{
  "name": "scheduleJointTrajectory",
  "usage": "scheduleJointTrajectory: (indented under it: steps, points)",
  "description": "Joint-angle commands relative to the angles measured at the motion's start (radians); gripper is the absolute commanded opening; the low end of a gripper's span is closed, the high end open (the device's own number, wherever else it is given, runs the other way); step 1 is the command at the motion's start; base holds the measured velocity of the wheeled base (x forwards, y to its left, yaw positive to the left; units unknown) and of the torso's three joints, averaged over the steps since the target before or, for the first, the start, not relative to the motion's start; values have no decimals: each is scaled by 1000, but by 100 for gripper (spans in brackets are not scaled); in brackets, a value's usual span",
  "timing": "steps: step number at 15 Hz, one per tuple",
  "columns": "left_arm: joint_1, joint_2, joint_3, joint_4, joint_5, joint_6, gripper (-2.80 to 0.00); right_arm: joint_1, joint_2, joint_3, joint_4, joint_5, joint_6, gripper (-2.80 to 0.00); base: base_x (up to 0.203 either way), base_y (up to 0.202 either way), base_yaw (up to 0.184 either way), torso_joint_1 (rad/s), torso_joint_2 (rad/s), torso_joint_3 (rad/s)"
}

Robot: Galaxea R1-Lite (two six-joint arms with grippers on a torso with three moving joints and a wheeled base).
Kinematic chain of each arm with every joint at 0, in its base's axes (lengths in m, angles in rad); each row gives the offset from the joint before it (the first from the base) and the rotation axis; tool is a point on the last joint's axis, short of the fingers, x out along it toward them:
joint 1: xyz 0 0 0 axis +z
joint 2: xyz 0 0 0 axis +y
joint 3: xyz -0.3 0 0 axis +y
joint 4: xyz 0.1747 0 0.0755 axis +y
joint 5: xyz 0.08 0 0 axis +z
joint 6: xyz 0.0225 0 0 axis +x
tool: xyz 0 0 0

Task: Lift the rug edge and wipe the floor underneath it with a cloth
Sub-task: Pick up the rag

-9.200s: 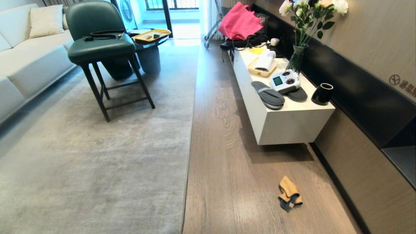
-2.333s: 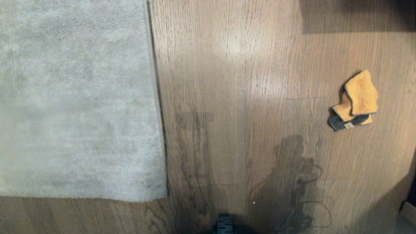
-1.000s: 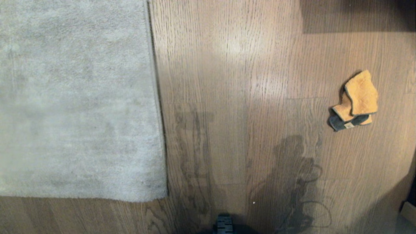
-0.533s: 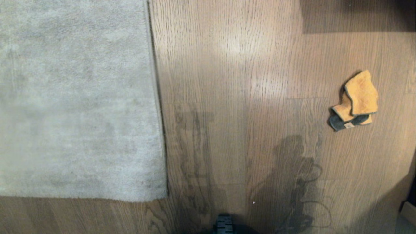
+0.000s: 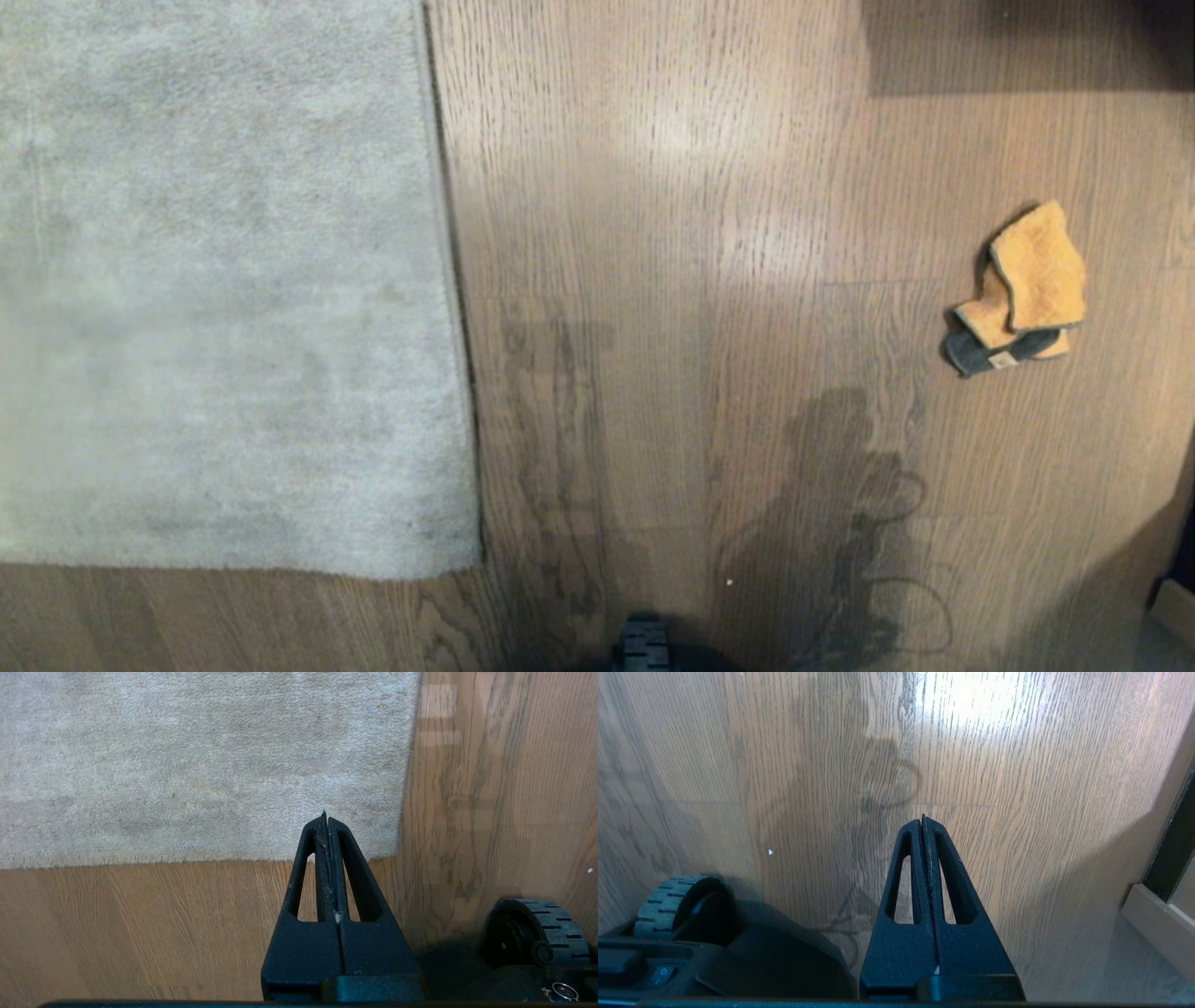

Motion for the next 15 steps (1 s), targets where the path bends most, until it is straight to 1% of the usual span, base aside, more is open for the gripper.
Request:
scheduleJointTrajectory:
  steps: [1, 3, 5, 7, 9, 12, 14, 15]
  points:
    - [0, 0, 0, 0, 0, 0, -280, 0, 11, -7, 2, 12, -20, -280, 0, 0, 0, 0, 0, 0]
    - [0, 0, 0, 0, 0, 0, -280, 1, 24, -11, 4, 20, -42, -280, 0, 0, 0, 0, 0, 0]
    - [0, 0, 0, 0, 0, 0, -280, 0, 33, -16, 3, 24, -45, -280, 0, 0, 0, 0, 0, 0]
    - [0, 0, 0, 0, 0, 0, -280, 1, 62, -40, 3, 78, -44, -280, 0, 0, 0, 0, 0, 0]
    - [0, 0, 0, 0, 0, 0, -280, 1, 105, -62, -2, 108, -44, -280, 0, 0, 0, 0, 0, 0]
    - [0, 0, 0, 0, 0, 0, -280, 12, 191, -104, -11, 113, -42, -280, 0, 0, 0, 0, 0, 0]
    - [0, 0, 0, 0, 0, 0, -280, 35, 250, -133, -14, 113, -41, -280, 0, 0, 0, 0, 0, 0]
    - [0, 0, 0, 0, 0, 0, -280, 60, 285, -147, -22, 113, -40, -280, 0, 0, 0, 0, 0, 0]
